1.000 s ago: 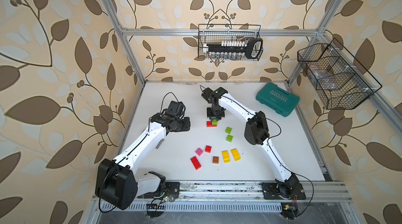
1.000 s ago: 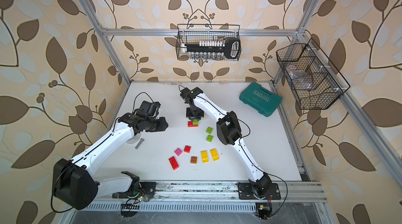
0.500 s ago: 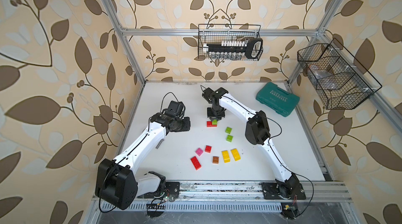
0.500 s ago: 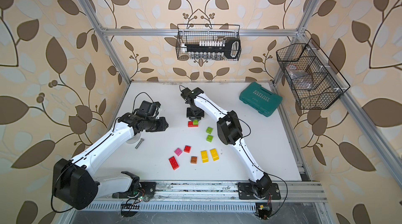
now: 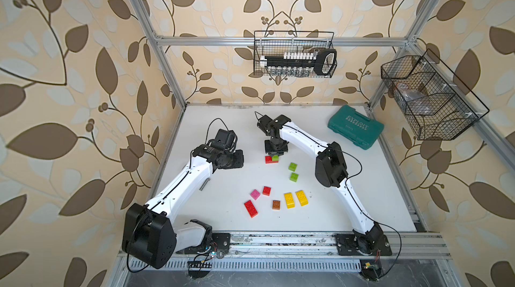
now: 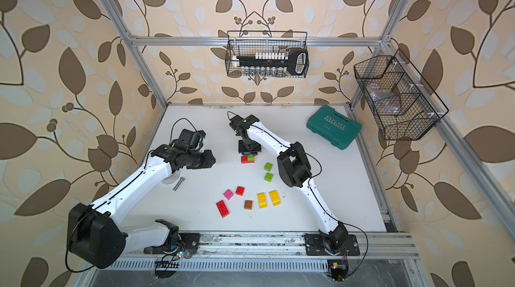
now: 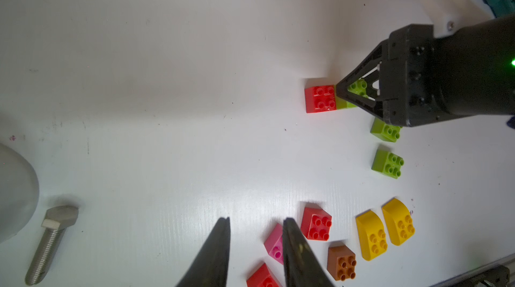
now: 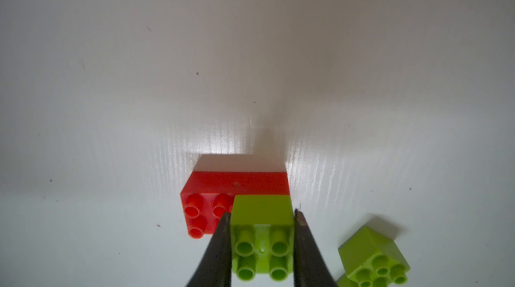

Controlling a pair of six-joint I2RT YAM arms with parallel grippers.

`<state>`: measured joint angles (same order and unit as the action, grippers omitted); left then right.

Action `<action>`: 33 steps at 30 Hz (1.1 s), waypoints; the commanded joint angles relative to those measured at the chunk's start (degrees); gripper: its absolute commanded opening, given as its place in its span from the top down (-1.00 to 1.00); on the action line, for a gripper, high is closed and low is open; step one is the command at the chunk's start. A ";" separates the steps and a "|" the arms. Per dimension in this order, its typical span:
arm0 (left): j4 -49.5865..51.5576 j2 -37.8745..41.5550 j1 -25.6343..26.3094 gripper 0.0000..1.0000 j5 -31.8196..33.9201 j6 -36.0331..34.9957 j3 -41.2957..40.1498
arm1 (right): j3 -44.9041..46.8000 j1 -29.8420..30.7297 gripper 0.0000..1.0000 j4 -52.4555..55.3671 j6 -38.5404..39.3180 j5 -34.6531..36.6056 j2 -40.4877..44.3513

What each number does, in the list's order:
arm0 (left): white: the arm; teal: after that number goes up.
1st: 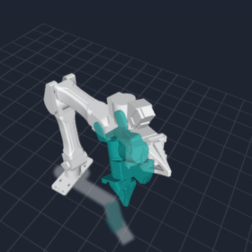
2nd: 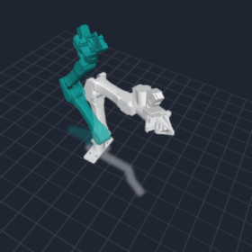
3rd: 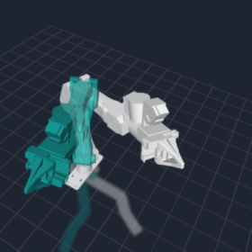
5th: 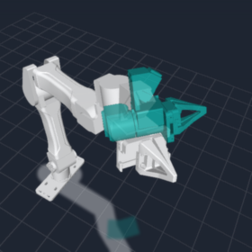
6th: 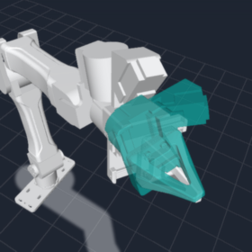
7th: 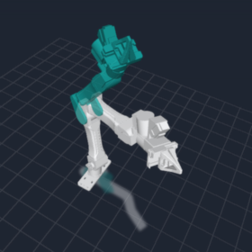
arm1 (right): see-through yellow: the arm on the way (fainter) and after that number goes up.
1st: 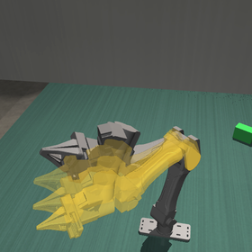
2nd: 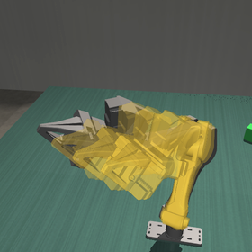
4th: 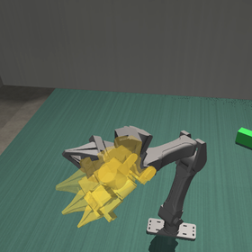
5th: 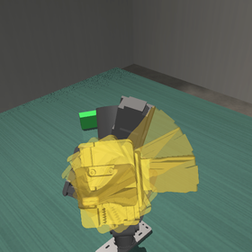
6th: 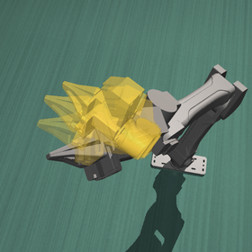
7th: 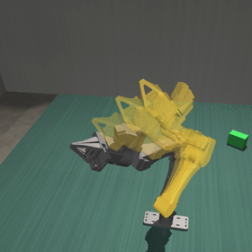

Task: Assemble the letter s with lego
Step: Assemble the lego brick with the lego brick.

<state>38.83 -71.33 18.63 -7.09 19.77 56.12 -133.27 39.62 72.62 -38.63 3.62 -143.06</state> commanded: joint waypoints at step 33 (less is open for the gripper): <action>-0.07 1.90 -0.79 0.07 2.58 0.46 -0.31 | 4.61 0.25 0.72 0.97 -0.69 -0.32 -3.92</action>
<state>38.92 -70.87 18.63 -5.50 20.08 55.99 -128.86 39.90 68.66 -39.55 4.08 -140.86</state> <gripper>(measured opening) 0.463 0.242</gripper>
